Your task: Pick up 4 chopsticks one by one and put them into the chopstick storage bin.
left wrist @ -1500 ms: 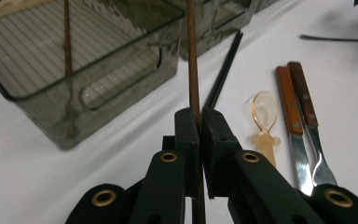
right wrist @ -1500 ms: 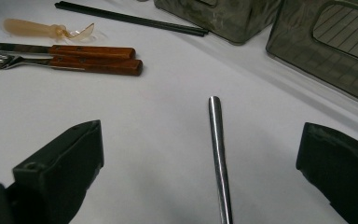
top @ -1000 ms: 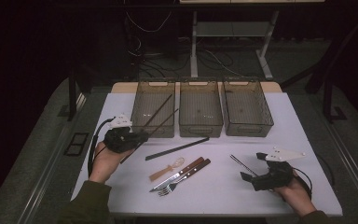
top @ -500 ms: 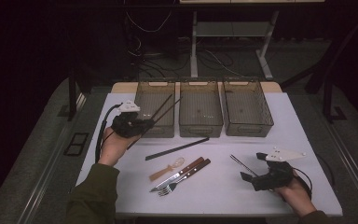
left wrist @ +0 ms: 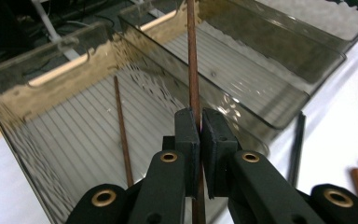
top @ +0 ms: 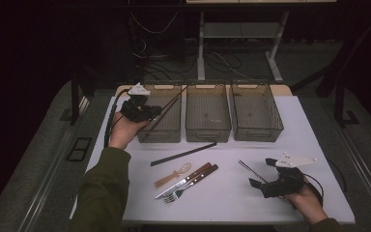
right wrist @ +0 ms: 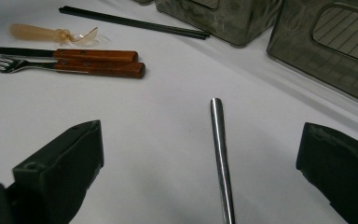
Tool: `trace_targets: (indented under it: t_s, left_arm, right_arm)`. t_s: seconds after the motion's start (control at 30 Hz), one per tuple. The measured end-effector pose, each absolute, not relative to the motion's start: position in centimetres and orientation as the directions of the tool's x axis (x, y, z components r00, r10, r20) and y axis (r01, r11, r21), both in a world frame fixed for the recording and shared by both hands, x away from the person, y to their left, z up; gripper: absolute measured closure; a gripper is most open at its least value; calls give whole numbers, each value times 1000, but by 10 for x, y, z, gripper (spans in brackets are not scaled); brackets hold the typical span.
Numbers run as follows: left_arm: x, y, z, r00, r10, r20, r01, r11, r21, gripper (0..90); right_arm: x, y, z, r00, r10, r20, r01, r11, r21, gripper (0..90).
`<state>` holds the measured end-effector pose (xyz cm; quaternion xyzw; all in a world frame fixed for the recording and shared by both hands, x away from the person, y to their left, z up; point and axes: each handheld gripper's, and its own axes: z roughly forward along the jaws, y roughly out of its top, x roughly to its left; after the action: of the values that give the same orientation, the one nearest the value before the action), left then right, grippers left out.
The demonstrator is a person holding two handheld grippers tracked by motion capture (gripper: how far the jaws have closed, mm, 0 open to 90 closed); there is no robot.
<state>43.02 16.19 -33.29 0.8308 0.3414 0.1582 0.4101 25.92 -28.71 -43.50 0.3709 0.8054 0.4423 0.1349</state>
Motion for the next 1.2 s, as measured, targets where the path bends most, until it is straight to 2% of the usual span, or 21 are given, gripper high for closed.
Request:
trace_targets:
  t_s: [0.33, 0.73, 0.97, 1.2]
  left_arm:
    - [463, 150, -332, 694, 720, 3, 458, -444, 770, 851]
    - [487, 143, -346, 635, 772, -11, 500, -400, 768, 851]
    - [493, 145, -361, 595, 804, 13, 562, -428, 708, 851]
    - [494, 152, -383, 527, 850, -2, 639, -395, 660, 850]
  right_arm:
    - [258, -287, -434, -694, 711, 115, 473, 329, 818, 9]
    - [257, -287, -434, -695, 709, 117, 472, 327, 819, 9]
    - [257, -287, -434, -699, 705, 117, 467, 327, 821, 9]
    - [257, -286, -433, -702, 703, 113, 463, 330, 822, 9]
